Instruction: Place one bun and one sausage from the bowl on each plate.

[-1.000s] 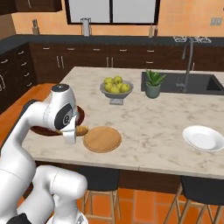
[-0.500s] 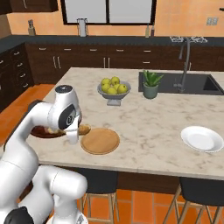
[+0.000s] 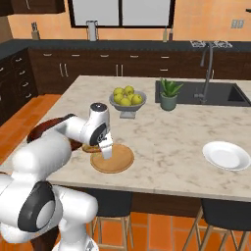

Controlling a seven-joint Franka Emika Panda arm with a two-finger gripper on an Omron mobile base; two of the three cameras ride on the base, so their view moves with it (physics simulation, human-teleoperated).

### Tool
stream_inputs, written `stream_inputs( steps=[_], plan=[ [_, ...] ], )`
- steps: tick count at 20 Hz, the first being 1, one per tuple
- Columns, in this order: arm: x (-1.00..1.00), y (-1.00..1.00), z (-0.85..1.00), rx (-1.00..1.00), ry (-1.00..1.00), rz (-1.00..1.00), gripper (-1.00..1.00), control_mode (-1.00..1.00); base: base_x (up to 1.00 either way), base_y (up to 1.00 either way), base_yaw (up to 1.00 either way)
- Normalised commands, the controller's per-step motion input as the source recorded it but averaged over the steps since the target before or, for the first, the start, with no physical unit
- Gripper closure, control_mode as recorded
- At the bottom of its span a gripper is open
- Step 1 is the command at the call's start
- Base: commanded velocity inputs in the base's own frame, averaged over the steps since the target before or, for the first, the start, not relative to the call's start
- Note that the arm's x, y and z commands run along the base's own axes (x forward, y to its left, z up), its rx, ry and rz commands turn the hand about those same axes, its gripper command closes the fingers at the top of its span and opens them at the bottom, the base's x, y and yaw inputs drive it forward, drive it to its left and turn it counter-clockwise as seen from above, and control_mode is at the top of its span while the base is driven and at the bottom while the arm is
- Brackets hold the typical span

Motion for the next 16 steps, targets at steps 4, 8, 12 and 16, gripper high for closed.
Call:
stream_inputs(
  steps=[4, 8, 12, 16],
  plan=[
    [0.83, -0.04, -0.25, -0.01, 0.06, 0.52, 1.0, -1.0, 0.0, 0.0, 0.0],
    [0.52, 0.05, -0.43, -0.07, 0.02, 0.54, 1.0, -1.0, 0.0, 0.0, 0.0],
    [0.34, 0.31, -0.54, -0.2, 0.0, 0.39, 1.0, -1.0, 0.0, 0.0, 0.0],
    [0.09, 0.14, -0.36, -0.1, 0.0, 0.29, 1.0, -1.0, 0.0, 0.0, 0.0]
  ],
)
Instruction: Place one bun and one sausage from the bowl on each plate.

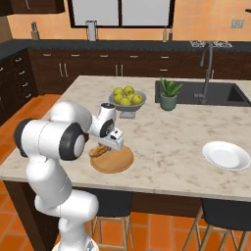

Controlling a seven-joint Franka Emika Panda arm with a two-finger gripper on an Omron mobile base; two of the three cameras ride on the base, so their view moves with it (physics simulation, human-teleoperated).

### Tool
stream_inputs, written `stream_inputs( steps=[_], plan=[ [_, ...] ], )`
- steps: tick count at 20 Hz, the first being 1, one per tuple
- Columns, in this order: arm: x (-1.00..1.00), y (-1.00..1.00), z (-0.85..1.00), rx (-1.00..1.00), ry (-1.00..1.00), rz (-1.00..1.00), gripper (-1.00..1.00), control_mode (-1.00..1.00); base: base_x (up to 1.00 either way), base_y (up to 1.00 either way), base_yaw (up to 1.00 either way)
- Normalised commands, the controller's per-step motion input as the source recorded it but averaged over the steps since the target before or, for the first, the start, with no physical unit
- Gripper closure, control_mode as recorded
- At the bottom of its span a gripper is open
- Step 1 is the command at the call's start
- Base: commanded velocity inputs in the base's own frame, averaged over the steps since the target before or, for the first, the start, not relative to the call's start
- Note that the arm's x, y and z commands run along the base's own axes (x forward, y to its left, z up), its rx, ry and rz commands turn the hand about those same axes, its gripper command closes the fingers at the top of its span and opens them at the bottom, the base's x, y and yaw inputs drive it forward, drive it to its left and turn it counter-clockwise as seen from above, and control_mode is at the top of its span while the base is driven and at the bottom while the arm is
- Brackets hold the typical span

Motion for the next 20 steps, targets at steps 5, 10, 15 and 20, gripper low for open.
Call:
stream_inputs(
  steps=[5, 10, 15, 20],
  plan=[
    [-0.1, -0.02, -0.04, 0.0, 0.0, 0.12, 1.0, -1.0, 0.0, 0.0, 0.0],
    [0.0, 0.01, -0.26, 0.0, -0.01, 0.01, 1.0, -1.0, 0.0, 0.0, 0.0],
    [0.12, 0.01, -0.09, 0.0, -0.01, 0.0, -1.0, -1.0, 0.0, 0.0, 0.0],
    [0.16, 0.0, 0.0, 0.0, 0.0, 0.0, -1.0, -1.0, 0.0, 0.0, 0.0]
  ],
)
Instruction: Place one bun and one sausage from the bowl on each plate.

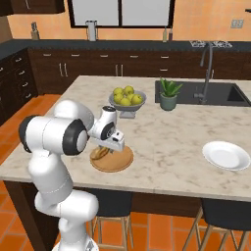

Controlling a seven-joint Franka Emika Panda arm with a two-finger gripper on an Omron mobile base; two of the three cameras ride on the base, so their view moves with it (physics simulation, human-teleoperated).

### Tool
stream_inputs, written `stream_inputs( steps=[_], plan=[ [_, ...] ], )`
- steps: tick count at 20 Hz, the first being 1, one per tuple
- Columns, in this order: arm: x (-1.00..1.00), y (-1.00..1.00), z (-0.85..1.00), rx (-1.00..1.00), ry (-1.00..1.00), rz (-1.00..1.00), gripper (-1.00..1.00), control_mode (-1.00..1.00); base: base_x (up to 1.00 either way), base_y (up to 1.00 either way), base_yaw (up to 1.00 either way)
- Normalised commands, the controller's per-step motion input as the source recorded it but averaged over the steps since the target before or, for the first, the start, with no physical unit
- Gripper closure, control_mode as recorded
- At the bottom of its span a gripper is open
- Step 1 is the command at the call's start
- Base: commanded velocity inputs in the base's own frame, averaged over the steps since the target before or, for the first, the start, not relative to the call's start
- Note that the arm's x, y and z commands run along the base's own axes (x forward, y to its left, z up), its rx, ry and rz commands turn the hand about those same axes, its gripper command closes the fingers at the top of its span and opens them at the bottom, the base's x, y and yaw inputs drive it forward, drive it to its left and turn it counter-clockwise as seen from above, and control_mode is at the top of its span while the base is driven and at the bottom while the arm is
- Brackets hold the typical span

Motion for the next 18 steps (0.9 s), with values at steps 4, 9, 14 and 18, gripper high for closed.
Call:
stream_inputs(
  steps=[4, 9, 14, 18],
  plan=[
    [-0.23, 0.0, 0.0, 0.0, -0.06, 0.0, -1.0, -1.0, 0.0, 0.0, 0.0],
    [-0.25, -0.03, 0.0, 0.0, -0.19, 0.0, -1.0, -1.0, 0.0, 0.0, 0.0],
    [-0.1, -0.15, 0.01, 0.0, -0.37, 0.0, -1.0, -1.0, 0.0, 0.0, 0.0],
    [0.0, -0.01, -0.43, 0.0, -0.33, 0.0, -1.0, -1.0, 0.0, 0.0, 0.0]
  ],
)
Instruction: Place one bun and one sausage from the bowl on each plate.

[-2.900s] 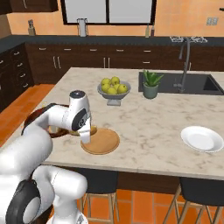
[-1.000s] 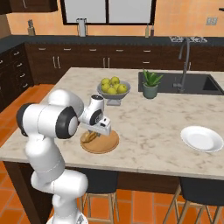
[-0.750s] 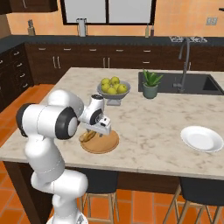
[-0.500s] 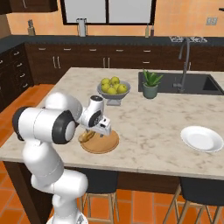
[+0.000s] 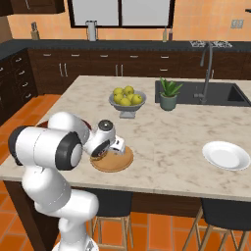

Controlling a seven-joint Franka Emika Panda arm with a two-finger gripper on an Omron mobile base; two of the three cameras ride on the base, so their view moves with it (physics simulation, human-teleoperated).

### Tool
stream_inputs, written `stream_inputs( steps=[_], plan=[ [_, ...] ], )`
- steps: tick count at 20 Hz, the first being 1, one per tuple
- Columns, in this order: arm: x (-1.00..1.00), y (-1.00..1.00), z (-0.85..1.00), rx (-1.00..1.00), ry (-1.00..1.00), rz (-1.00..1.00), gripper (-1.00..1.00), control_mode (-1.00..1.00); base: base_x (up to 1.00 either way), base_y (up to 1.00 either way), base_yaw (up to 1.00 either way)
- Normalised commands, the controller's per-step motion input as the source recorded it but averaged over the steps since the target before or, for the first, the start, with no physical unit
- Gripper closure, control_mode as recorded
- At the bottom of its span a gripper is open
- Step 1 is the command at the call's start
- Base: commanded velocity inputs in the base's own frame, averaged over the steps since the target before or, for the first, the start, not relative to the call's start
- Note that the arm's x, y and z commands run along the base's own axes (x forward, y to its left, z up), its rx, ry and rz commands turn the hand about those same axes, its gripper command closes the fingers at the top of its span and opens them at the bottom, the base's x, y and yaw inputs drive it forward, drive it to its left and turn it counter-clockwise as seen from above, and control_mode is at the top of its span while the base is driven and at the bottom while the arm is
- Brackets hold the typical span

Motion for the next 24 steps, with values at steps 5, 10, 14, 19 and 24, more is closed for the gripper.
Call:
stream_inputs(
  steps=[5, 10, 14, 19, 24],
  plan=[
    [-0.04, -0.03, -0.15, 0.01, -0.35, 0.0, -1.0, -1.0, 0.0, 0.0, 0.0],
    [-0.19, -0.09, 0.97, 0.0, 0.03, 0.0, -1.0, -1.0, 0.0, 0.0, 0.0],
    [0.04, -0.01, 1.0, 0.0, 0.18, 0.0, -1.0, -1.0, 0.0, 0.0, 0.0],
    [0.45, -0.11, 1.0, 0.01, 0.16, -0.03, -1.0, -1.0, 0.0, 0.0, 0.0],
    [0.39, -0.39, 1.0, 0.03, 0.26, -0.08, -1.0, -1.0, 0.0, 0.0, 0.0]
  ],
)
